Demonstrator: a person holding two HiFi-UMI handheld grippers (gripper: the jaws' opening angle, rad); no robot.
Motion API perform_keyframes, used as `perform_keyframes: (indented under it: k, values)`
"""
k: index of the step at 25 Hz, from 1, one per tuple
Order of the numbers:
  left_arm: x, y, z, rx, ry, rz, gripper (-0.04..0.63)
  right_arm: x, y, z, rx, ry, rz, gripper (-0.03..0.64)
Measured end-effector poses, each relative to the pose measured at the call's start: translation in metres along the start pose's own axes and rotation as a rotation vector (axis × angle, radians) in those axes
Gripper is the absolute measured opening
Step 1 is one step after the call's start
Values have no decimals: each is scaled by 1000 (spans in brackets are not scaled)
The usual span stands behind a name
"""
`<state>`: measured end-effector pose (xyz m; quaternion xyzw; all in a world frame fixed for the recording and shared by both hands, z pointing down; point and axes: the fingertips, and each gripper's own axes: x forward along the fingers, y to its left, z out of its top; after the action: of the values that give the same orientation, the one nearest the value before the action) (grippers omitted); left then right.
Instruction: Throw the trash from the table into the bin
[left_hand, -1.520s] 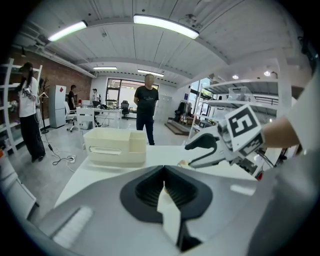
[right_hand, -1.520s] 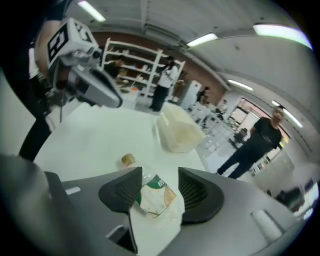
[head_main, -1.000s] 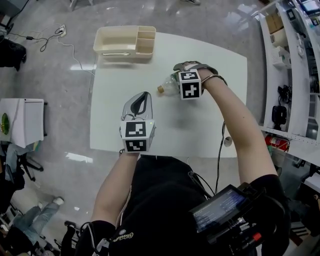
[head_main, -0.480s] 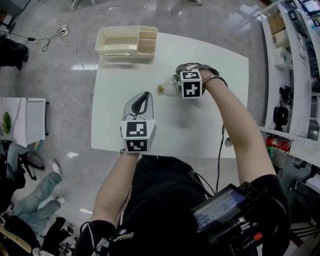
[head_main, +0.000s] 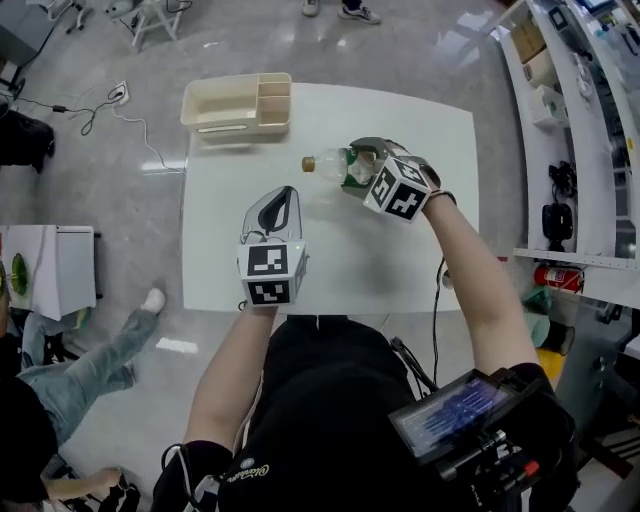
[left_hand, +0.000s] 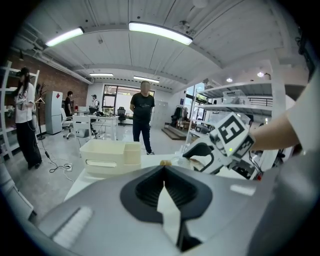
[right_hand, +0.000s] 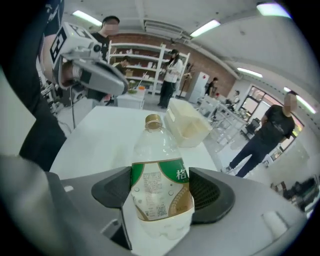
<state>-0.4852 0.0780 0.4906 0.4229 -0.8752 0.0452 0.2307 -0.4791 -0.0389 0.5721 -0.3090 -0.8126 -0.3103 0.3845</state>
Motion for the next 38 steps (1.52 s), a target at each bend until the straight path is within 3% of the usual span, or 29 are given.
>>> perform_keyframes:
  k: [11, 18, 26, 38]
  values:
    - [-20, -28, 49, 30, -112, -17, 8, -138, -11, 47, 431, -497, -422, 354]
    - [-38, -48, 73, 56, -178, -35, 8, -202, 2, 62, 569, -673, -612, 354]
    - [-58, -63, 87, 87, -232, -66, 8, -229, 15, 71, 652, -735, -702, 353]
    - [-44, -77, 79, 68, -211, -158, 8, -234, 16, 53, 707, -687, -765, 353]
